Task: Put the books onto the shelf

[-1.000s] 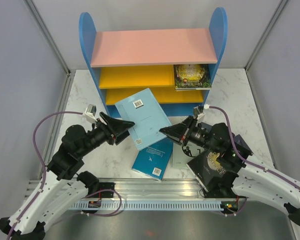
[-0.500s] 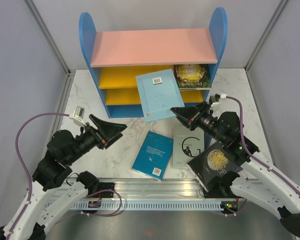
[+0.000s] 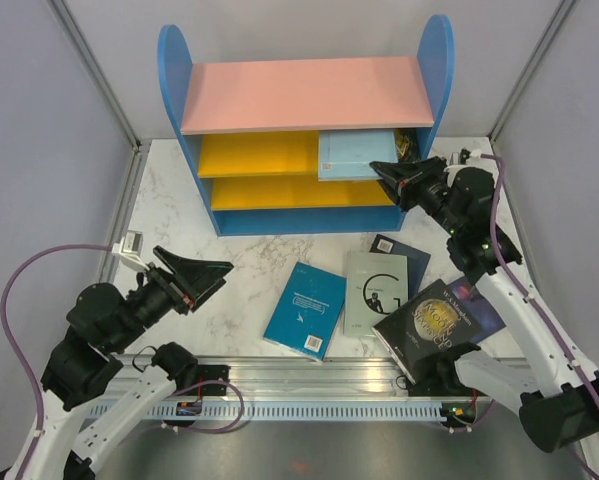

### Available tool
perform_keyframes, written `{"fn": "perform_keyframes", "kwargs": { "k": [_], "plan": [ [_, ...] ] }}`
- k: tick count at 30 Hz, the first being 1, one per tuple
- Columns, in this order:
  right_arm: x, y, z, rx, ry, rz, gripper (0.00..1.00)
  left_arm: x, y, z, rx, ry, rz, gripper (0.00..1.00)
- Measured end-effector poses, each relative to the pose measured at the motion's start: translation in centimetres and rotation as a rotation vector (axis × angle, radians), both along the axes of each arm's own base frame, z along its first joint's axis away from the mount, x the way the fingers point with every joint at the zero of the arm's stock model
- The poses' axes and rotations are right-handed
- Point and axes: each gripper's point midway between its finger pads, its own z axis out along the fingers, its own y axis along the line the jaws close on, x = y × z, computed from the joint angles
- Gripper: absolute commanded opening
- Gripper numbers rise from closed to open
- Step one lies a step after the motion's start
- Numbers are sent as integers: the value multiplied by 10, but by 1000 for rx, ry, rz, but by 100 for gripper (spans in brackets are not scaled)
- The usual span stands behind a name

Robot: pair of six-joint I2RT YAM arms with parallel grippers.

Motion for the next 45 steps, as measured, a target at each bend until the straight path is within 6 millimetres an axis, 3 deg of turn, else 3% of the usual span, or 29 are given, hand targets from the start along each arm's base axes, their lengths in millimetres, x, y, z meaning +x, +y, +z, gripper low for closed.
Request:
{"fn": "perform_keyframes", "kwargs": {
  "k": [10, 16, 24, 27, 30, 45],
  "plan": [
    [39, -61, -6, -15, 68, -96, 0, -10, 14, 0, -1, -8, 38, 100],
    [51, -67, -20, -47, 116, -64, 0, -14, 18, -2, -1, -9, 41, 100],
    [50, -69, -22, -63, 114, -46, 2, -13, 20, -4, 0, -10, 56, 100],
    [51, -69, -24, -69, 115, -37, 42, -12, 20, -4, 1, -10, 61, 100],
    [51, -68, -27, -73, 120, -22, 98, -11, 21, -4, 1, -9, 63, 100],
    [20, -68, -33, -103, 142, 96, 98, -10, 20, -9, 8, 0, 64, 100]
  ]
}}
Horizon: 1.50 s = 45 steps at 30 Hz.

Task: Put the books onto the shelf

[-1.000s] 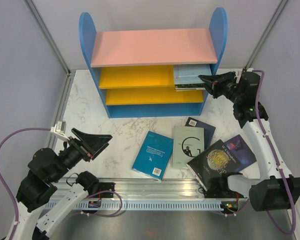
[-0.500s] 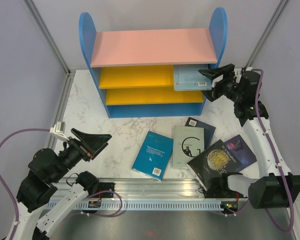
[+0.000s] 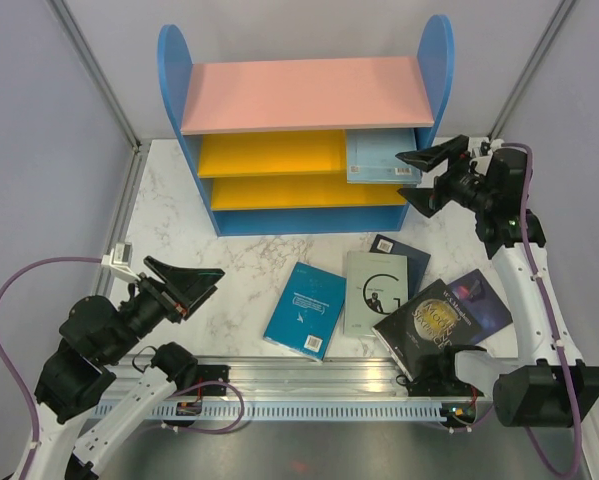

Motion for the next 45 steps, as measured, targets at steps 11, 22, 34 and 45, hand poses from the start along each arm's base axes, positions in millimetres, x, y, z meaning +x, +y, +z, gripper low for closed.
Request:
{"fn": "perform_keyframes", "kwargs": {
  "k": [11, 22, 34, 45],
  "plan": [
    [-12, 7, -5, -11, 2, 64, 41, 4, -2, -5, 12, 18, 0, 100],
    [2, 7, -20, -6, 54, 76, 32, 9, -6, -10, 29, 42, 2, 100],
    [14, 8, -20, -5, 63, 81, 30, 16, -9, -15, 60, 56, 2, 100],
    [5, 0, 10, -92, -35, 95, 88, 48, -59, -61, 224, 165, -176, 100]
  ]
}}
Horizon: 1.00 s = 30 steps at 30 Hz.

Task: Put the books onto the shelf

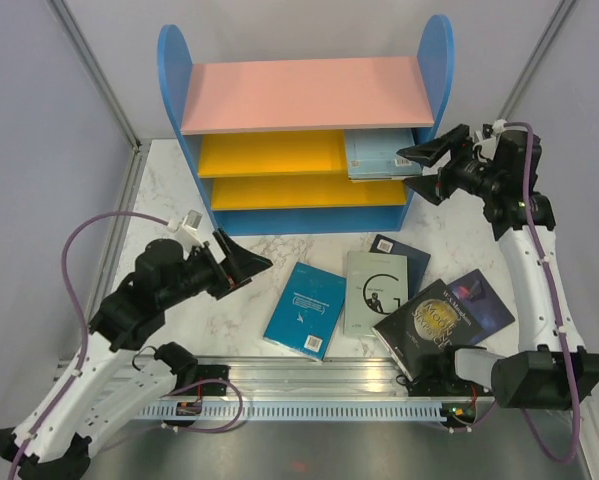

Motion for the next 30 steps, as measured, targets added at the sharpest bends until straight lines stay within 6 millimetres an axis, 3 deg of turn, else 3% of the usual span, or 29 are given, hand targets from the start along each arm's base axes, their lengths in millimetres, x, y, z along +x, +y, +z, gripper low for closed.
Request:
{"fn": "perform_keyframes", "kwargs": {
  "k": [3, 7, 10, 13, 18, 21, 30],
  "plan": [
    [-21, -2, 18, -57, -59, 10, 91, 8, -14, -21, 21, 31, -54, 100],
    [-67, 0, 38, -114, -162, 24, 92, 24, -37, -48, 36, 43, -135, 98],
    [-100, 2, 32, -134, -192, 33, 92, 38, -55, -69, 37, 45, -183, 97],
    [-126, 4, 11, -135, -166, 46, 92, 54, -73, -97, 46, 67, -232, 96],
    [-145, 5, -21, -132, -86, 58, 92, 81, -99, -135, 45, 84, -284, 96],
    [-153, 5, -26, -141, -75, 62, 92, 93, -113, -156, 41, 96, -307, 96],
    [-170, 3, -42, -185, -20, 62, 93, 117, -168, -189, 38, 62, -363, 95]
  ]
}}
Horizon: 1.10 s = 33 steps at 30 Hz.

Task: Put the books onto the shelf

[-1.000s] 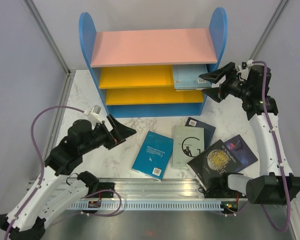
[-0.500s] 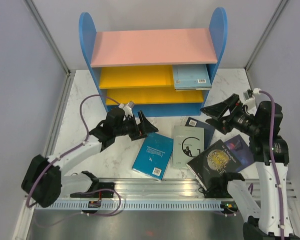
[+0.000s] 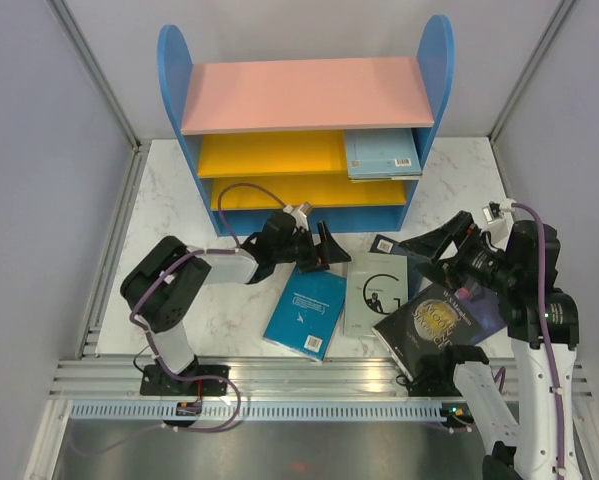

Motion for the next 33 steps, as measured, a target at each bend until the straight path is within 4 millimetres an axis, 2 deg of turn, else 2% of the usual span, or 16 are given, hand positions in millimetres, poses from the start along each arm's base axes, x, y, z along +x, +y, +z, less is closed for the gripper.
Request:
{"fn": "perform_keyframes", "kwargs": {
  "k": [9, 15, 17, 21, 23, 24, 25, 26, 27, 29, 30, 33],
  "plan": [
    [-6, -2, -10, -32, 53, 0, 93, 0, -44, -22, 62, -37, 9, 95],
    [-11, -3, -15, -43, 72, 8, 93, 7, -70, -27, 55, -73, 16, 93],
    [-14, -3, -18, -51, 86, 14, 94, 9, -76, -27, 38, -80, 23, 88],
    [-21, -3, -26, -70, 113, 30, 94, 12, -82, -33, 20, -97, 37, 59],
    [-24, -3, -28, -79, 122, 38, 94, 9, -82, -37, 20, -97, 37, 48],
    [-25, -3, -29, -83, 124, 41, 94, 7, -82, -39, 19, -95, 38, 39],
    [-25, -3, -30, -88, 125, 46, 95, 6, -81, -39, 13, -91, 39, 33],
    [-26, -3, -31, -91, 126, 48, 95, 6, -82, -36, -8, -84, 43, 25],
    [-26, -4, -31, -95, 127, 52, 94, 6, -84, -31, -36, -79, 47, 10],
    [-27, -4, -33, -102, 132, 59, 95, 5, -90, -16, -106, -62, 48, 3],
    [-28, -4, -34, -105, 135, 62, 95, 4, -91, -12, -126, -55, 46, 2],
    [-27, -4, -36, -111, 139, 71, 96, -4, -83, -14, -138, -33, 50, 2]
  ]
}}
